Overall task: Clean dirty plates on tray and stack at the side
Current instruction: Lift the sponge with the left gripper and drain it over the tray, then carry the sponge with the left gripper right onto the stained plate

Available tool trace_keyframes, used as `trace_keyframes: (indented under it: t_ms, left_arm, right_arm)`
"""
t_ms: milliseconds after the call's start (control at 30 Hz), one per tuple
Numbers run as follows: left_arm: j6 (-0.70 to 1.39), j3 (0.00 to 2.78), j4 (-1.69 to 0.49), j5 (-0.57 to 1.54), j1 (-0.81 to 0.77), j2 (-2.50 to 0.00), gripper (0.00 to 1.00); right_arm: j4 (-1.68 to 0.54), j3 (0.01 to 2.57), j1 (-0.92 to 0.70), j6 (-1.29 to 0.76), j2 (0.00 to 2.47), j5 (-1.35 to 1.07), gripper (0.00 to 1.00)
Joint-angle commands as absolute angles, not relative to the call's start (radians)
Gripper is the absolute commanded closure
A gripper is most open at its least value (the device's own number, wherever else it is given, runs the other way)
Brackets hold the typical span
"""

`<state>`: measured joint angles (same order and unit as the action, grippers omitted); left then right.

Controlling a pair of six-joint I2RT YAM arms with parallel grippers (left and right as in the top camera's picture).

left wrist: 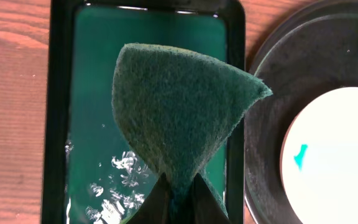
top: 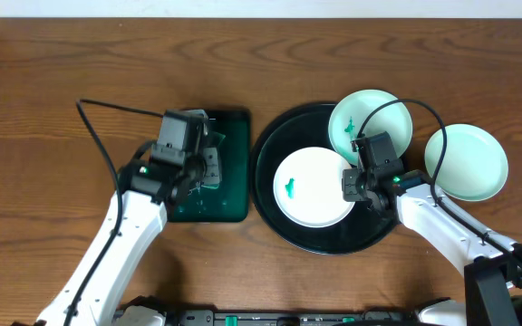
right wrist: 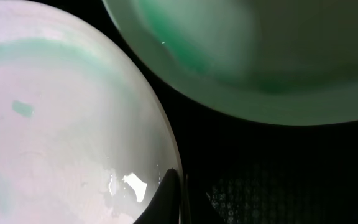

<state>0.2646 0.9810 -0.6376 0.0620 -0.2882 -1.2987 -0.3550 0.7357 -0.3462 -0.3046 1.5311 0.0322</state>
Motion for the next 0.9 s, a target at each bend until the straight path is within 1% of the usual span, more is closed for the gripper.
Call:
trace_keyframes:
  t_ms: [0,167,267,467,633,733,800,867]
  left_arm:
    - [0.267,1.127,-0.686,0.033,-0.287,-1.366,0.93]
    - [0.282,1.31,-0.857,0.033,-0.287,-1.507,0.93]
    - [0.29,1.367,-0.921,0.034,-0.287,-1.584,0.93]
    - [0.29,1.372,-0.931,0.087,-0.289,-1.661,0.93]
    - [0.295,1.372,-0.866,0.183,-0.31,-1.649,0.93]
    - [0.315,1.372,-0.855,0.184,-0.328,-1.649,0.93]
    - [0.316,1.372,-0.851,0.184,-0.341,-1.649,0.93]
    - [0.316,1.372,-0.847,0.184,-0.353,-1.649,0.93]
  right_arm:
    - [-0.359,0.733,-0.333,-0.321,1.519,0.072,0.99]
    - [-0.359,0.732,-0.333,-0.321,1.519,0.072,0.99]
    - [-0.359,0.732,-0.333,-0.322,1.519,0.071,0.99]
    - [-0.355,0.731,-0.335,-0.34,1.533,0.048,0.99]
    - [-0.352,0.731,-0.335,-0.345,1.542,0.03,0.99]
    - [-0.35,0.726,-0.335,-0.344,1.553,0.006,0.99]
    - [-0.346,0.725,-0.335,-0.344,1.564,0.006,0.93]
    - [-0.34,0.725,-0.335,-0.344,1.573,0.002,0.9]
